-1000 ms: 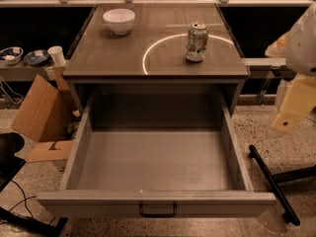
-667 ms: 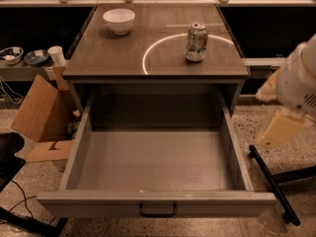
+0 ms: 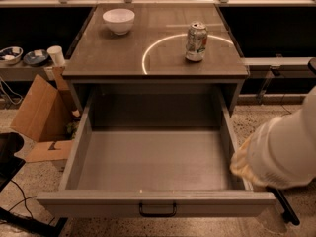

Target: Close top drawer

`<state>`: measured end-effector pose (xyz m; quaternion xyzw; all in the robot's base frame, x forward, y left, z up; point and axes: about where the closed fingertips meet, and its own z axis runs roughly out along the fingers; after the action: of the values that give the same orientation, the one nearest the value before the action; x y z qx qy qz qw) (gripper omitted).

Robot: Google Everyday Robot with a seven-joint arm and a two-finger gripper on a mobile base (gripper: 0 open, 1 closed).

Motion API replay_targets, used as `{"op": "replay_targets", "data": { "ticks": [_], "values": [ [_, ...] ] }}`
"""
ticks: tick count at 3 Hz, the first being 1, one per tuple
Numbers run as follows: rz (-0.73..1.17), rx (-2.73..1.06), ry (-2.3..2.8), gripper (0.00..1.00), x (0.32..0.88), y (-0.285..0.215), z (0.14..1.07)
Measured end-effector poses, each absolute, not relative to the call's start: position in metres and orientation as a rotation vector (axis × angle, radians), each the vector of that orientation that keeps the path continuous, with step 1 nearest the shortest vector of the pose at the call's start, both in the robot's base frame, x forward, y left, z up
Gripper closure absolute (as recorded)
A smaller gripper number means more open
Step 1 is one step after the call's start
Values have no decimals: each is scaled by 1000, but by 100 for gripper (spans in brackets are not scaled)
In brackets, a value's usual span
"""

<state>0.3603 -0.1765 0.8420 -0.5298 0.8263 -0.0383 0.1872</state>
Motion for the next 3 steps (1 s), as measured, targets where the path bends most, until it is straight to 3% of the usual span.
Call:
{"op": "replay_targets", "data": {
  "ticks": [1,3],
  "values": [
    [-85,-1473,2338,100,340,-163,777],
    [6,-1404,2485,100,296,-180,616]
  ]
}}
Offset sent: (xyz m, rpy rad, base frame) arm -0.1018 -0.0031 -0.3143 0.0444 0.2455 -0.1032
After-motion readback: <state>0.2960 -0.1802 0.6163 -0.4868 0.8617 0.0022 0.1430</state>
